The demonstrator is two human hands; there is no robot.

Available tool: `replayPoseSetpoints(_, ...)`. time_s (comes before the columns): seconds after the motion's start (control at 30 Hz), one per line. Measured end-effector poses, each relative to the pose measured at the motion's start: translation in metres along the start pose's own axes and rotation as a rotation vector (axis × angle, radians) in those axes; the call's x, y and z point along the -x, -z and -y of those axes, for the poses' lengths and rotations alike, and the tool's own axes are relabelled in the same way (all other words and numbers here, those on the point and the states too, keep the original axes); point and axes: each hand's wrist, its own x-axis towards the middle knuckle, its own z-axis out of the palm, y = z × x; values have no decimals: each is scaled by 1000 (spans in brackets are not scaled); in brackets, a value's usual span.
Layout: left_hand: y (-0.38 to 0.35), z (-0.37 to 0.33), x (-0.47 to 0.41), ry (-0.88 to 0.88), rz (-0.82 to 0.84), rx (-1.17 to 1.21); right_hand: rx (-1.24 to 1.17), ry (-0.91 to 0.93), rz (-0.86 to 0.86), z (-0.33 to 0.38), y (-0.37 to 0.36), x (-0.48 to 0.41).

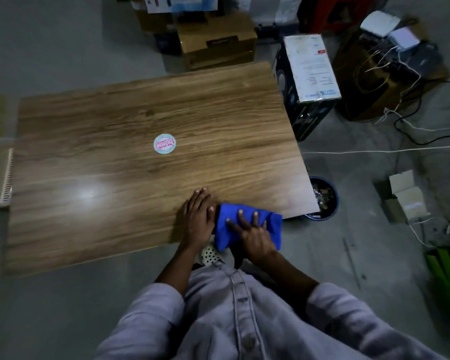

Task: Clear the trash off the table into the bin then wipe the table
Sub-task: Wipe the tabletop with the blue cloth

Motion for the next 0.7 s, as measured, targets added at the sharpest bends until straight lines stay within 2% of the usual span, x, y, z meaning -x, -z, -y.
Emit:
replayPoseSetpoints(0.1, 17, 0, -12, 56, -70, 171, -291, 300, 89, -14, 28, 16)
replayPoseSetpoints(0.13, 23, -3, -15, 73, -95, 188, -405, 314, 56, -25, 42, 19)
replayPoseSetpoints(0.2, 29, -4, -14, 110, -139, 183, -529, 162, -135, -49, 77, 21)
replayPoseSetpoints(0.27, 26, 0, -7, 124, -139, 166, -529, -61, -373, -75, 106, 17)
replayPoseSetpoints(0.33, 22, 6, -2, 107, -111, 142, -489, -235, -496, -102, 120, 0)
replayPoseSetpoints(0.43, 22, 9, 2, 94, -108, 131, -390, -443, -318, -114, 107, -38)
replayPoseSetpoints(0.5, 25, 9, 5, 90, -122, 130, -316, -480, -191, -90, 87, -61)
replayPoseSetpoints(0.6, 32, 11, 11, 109, -189, 133, -154, -355, -136, -27, 67, -82)
replayPoseSetpoints(0.7, 40, 9, 13, 159, -276, 144, 35, -121, -77, 36, 46, -77)
